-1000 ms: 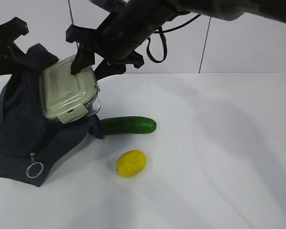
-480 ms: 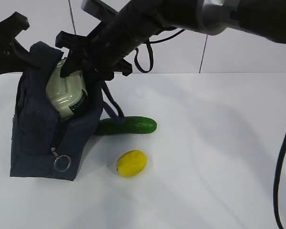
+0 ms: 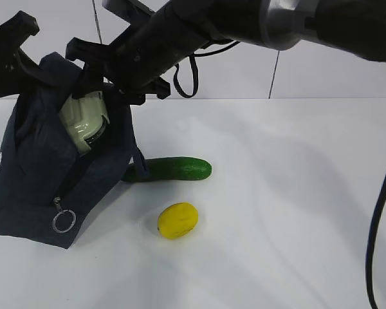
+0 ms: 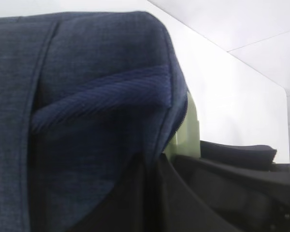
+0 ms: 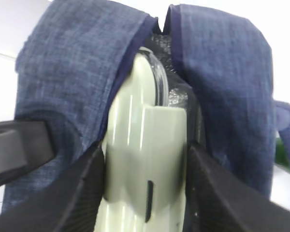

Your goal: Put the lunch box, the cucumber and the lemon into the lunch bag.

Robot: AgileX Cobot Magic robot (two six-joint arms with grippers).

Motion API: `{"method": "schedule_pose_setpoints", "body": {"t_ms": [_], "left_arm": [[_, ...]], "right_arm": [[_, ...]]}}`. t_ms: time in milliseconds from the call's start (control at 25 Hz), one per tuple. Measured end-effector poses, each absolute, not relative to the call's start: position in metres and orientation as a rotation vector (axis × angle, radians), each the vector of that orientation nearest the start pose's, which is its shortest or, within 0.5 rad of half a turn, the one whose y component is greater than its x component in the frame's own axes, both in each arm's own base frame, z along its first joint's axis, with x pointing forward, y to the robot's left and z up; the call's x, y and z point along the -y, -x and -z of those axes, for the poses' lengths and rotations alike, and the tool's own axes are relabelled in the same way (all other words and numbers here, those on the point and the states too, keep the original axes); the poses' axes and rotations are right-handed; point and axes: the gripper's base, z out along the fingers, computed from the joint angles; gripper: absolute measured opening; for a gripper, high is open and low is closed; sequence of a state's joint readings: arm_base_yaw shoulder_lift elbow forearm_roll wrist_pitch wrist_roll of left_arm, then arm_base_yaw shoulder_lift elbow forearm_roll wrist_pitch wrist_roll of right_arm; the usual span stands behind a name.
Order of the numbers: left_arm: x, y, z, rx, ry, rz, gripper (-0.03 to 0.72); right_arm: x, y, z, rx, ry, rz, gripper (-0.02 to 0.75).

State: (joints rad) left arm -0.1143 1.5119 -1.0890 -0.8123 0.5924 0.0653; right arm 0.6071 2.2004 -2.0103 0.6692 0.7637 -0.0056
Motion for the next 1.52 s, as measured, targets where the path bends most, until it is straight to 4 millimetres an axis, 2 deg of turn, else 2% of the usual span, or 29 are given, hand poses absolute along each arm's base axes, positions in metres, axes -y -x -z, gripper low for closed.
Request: {"method": "schedule_pose_setpoints", "body": {"t_ms": [560, 960, 1360, 1520], "left_arm": [[0.073, -0.321, -0.288, -2.367, 0.442, 0.851, -0.004], [0.073, -0.321, -0.288, -2.361, 0.449, 0.856, -0.004], [0.073, -0.321, -0.289, -2.357, 0.451, 0.853, -0.004], [0.073, -0.321, -0.289, -2.353, 0.454, 0.854, -0.004]], "right_arm": [[-0.326, -0.397, -0.268, -2.432, 0.345, -1.088, 0.388], [-0.333, -0.398, -0.248, -2.477, 0.344, -1.156, 0.387], [-0.351, -0.388, -0.233, -2.495, 0.39, -1.201, 0.387], [-0.352, -0.388, -0.234, -2.474, 0.408, -1.211, 0.387]]}}
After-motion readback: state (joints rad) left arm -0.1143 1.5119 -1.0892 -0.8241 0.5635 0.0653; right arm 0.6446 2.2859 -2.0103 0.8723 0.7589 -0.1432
